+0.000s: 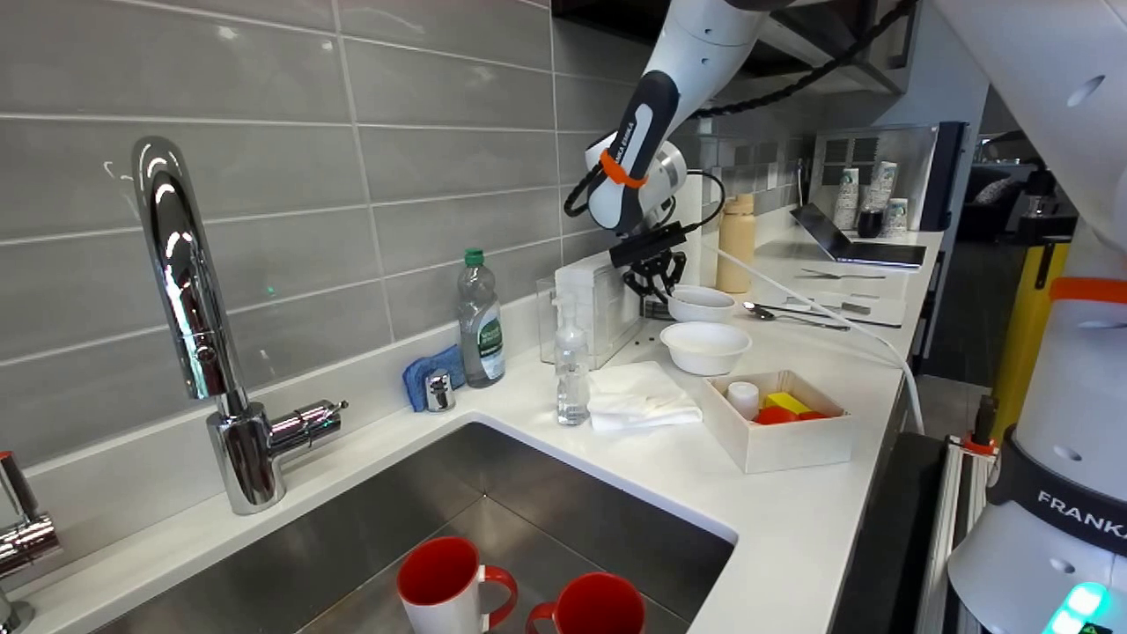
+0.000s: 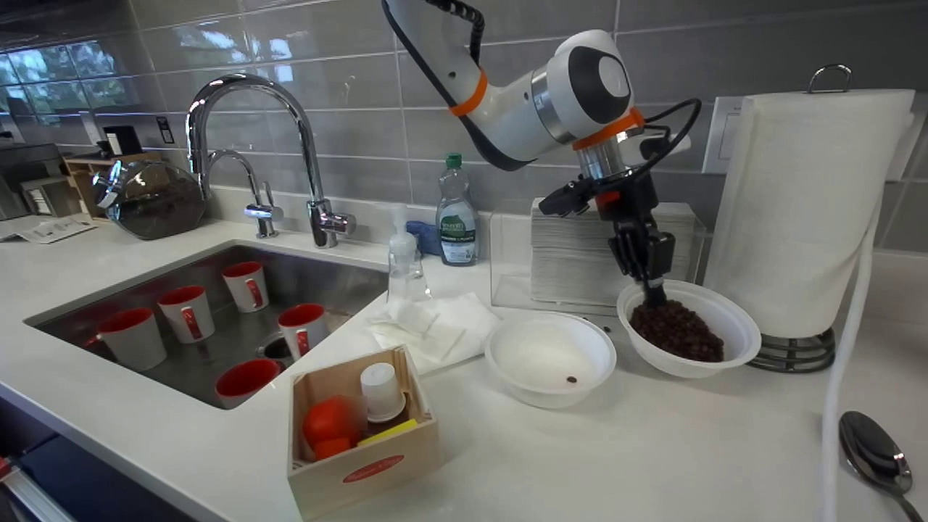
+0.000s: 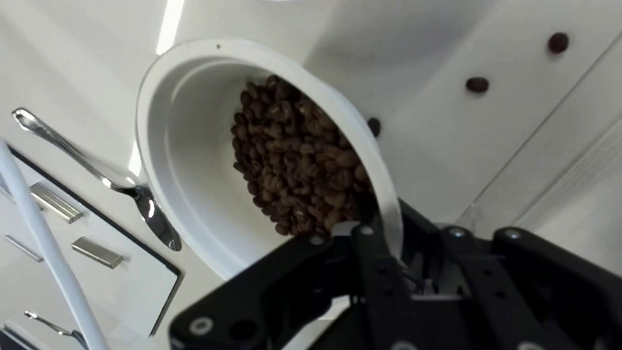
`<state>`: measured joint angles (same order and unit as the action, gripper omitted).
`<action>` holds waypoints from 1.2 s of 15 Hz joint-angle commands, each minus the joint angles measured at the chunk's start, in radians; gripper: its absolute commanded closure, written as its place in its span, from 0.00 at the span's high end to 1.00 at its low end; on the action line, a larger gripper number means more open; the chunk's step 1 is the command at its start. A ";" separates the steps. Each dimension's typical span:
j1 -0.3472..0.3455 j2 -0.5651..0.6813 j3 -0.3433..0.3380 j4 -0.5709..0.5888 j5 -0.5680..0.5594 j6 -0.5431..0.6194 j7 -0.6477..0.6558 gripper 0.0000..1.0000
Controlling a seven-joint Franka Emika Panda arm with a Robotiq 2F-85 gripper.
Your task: Pour the coffee beans from the bowl on the right and into the bowl on the left.
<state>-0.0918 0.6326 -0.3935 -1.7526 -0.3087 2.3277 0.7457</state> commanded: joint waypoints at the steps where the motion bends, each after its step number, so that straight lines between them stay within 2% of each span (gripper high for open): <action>1: 0.035 0.001 -0.025 0.042 -0.046 -0.112 0.017 0.01; 7: 0.071 -0.058 -0.009 0.038 -0.100 -0.242 0.040 0.01; 11: 0.098 -0.152 0.002 -0.001 -0.129 -0.290 0.081 0.01; 15: 0.112 -0.275 0.021 -0.078 -0.167 -0.336 0.140 0.01; 18: 0.106 -0.391 0.044 -0.181 -0.186 -0.348 0.196 0.01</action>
<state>0.0153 0.3892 -0.3749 -1.7947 -0.4502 1.9911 0.8698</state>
